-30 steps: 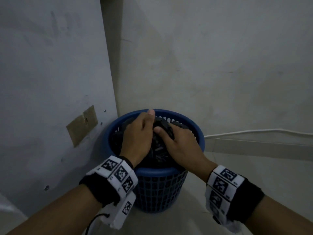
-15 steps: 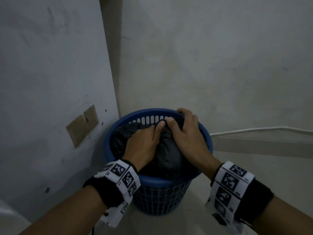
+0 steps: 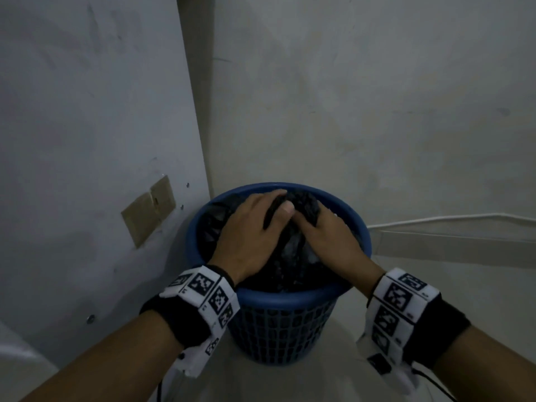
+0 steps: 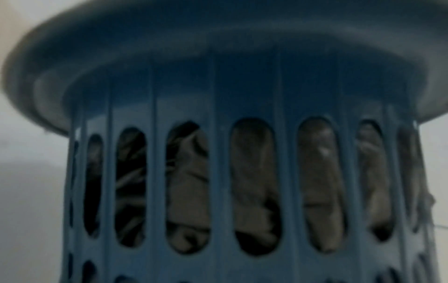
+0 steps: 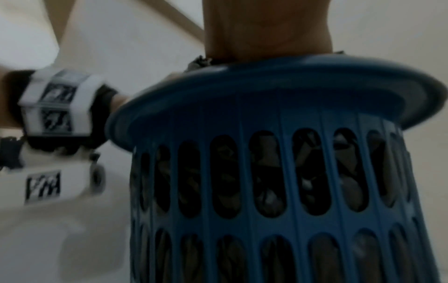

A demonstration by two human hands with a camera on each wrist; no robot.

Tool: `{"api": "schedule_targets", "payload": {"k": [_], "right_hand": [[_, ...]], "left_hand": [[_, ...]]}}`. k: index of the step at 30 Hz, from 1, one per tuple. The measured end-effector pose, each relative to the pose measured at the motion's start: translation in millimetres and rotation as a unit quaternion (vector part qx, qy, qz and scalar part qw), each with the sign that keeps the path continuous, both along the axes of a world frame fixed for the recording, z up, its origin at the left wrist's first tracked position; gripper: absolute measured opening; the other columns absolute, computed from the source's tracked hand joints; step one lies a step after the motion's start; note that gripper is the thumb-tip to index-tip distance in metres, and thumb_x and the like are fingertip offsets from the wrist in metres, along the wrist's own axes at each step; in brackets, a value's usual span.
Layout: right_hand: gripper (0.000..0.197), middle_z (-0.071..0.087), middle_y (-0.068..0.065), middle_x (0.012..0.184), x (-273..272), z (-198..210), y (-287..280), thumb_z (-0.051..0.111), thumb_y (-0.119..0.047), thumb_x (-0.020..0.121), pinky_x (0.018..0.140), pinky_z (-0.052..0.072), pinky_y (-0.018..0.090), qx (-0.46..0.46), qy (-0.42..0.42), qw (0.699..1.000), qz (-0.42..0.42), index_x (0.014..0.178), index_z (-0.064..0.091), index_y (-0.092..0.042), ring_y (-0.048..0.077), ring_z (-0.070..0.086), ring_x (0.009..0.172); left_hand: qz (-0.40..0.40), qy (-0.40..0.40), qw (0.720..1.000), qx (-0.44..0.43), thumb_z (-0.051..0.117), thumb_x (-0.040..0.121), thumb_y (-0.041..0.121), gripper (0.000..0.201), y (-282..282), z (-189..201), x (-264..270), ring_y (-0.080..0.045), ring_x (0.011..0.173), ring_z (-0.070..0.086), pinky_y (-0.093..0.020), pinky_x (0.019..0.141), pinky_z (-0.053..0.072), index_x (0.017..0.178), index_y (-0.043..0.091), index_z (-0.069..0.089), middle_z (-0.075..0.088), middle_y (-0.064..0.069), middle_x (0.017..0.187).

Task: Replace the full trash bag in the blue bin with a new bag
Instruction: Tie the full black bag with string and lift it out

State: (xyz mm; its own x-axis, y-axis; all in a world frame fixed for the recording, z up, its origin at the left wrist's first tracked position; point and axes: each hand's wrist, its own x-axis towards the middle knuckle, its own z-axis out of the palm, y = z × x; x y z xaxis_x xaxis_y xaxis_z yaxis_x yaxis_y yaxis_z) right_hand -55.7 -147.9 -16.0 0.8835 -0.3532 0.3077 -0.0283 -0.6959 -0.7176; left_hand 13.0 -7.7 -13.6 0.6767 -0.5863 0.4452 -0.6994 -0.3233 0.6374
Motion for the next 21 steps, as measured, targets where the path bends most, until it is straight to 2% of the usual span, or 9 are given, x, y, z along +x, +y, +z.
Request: {"api": "schedule_targets", "payload": {"k": [2,5,7,9,12,15,18,20,21], "right_hand": [[0.046,0.062,-0.002,0.118,0.6,-0.4,-4.5,0.047,-0.049,0.095,0.093,0.048,0.036,0.102,0.003,0.995,-0.015,0.133,0.049,-0.024,0.020,0.060,0.109],[0.050,0.056,-0.003,0.121,-3.2,-2.2,-5.9,0.049,-0.047,0.096,0.089,0.044,0.029,0.132,-0.013,0.991,-0.034,0.140,0.037,-0.026,0.014,0.055,0.109],[0.051,0.046,-0.006,0.139,-9.8,0.2,0.1,0.042,-0.039,0.101,0.100,0.039,0.030,0.065,-0.078,0.995,-0.014,0.148,0.024,-0.036,0.011,0.046,0.123],[0.050,0.035,-0.010,0.152,-16.6,2.0,5.5,0.032,-0.035,0.101,0.114,0.026,0.036,-0.048,-0.125,0.990,0.037,0.150,0.021,-0.040,0.012,0.031,0.138],[0.063,0.030,-0.016,0.155,-24.1,-1.3,9.9,0.028,-0.063,0.094,0.119,0.017,0.042,-0.192,-0.015,0.974,0.117,0.150,0.002,-0.050,0.011,0.016,0.147],[0.092,0.041,-0.009,0.150,-20.7,-5.2,6.6,0.037,-0.079,0.081,0.112,0.032,0.040,-0.220,0.042,0.969,0.105,0.151,-0.012,-0.044,0.014,0.040,0.135],[0.098,0.055,-0.002,0.131,-13.5,-7.2,8.3,0.021,-0.088,0.074,0.094,0.041,0.034,-0.297,0.075,0.949,0.076,0.154,0.003,-0.035,0.019,0.056,0.113],[0.091,0.061,0.001,0.109,-11.0,-8.6,8.3,0.016,-0.088,0.075,0.075,0.037,0.029,-0.356,0.087,0.929,0.054,0.145,0.038,-0.033,0.019,0.060,0.094],[0.079,0.063,0.001,0.097,-10.7,-8.7,8.2,0.022,-0.084,0.080,0.068,0.035,0.028,-0.357,0.087,0.929,0.047,0.128,0.055,-0.031,0.018,0.059,0.083]], "left_hand": [[-0.017,0.026,0.997,0.067,0.023,0.091,0.068,0.059,-0.2,-5.1,3.1,-0.013,0.126,0.047,-0.035,0.107,0.037,0.135,0.033,0.044,0.050,0.007,0.138],[0.002,-0.012,0.993,0.116,0.024,0.095,0.059,0.045,-2.1,-11.2,6.9,-0.016,0.095,0.060,-0.036,0.087,0.048,0.108,0.027,0.053,0.064,0.003,0.106],[0.007,-0.005,0.991,0.131,0.024,0.097,0.055,0.048,-2.3,-12.0,10.9,-0.019,0.089,0.062,-0.039,0.084,0.049,0.105,0.022,0.057,0.066,-0.002,0.100],[0.006,-0.009,0.989,0.149,0.027,0.101,0.046,0.043,-0.8,-13.2,18.5,-0.024,0.092,0.063,-0.042,0.085,0.050,0.117,0.020,0.058,0.067,-0.008,0.105],[-0.017,-0.041,0.986,0.162,0.035,0.103,0.029,0.036,3.2,-10.9,23.3,-0.026,0.094,0.063,-0.043,0.083,0.052,0.136,0.021,0.047,0.065,-0.013,0.110],[-0.055,0.080,0.992,0.076,0.035,0.101,0.037,0.040,6.2,-9.3,23.1,-0.020,0.101,0.064,-0.037,0.095,0.048,0.127,0.017,0.058,0.068,-0.009,0.111],[-0.048,0.200,0.978,-0.019,0.032,0.091,0.059,0.054,4.9,-6.3,16.6,-0.015,0.097,0.065,-0.031,0.092,0.047,0.110,0.018,0.062,0.069,-0.003,0.104],[-0.003,0.133,0.991,-0.013,0.026,0.090,0.060,0.053,5.7,-4.3,14.2,-0.015,0.081,0.064,-0.035,0.079,0.050,0.102,0.016,0.054,0.068,-0.005,0.089],[0.013,0.097,0.995,-0.010,0.025,0.092,0.057,0.047,6.9,-2.7,12.1,-0.015,0.076,0.063,-0.036,0.075,0.051,0.102,0.018,0.050,0.066,-0.004,0.084]]}}
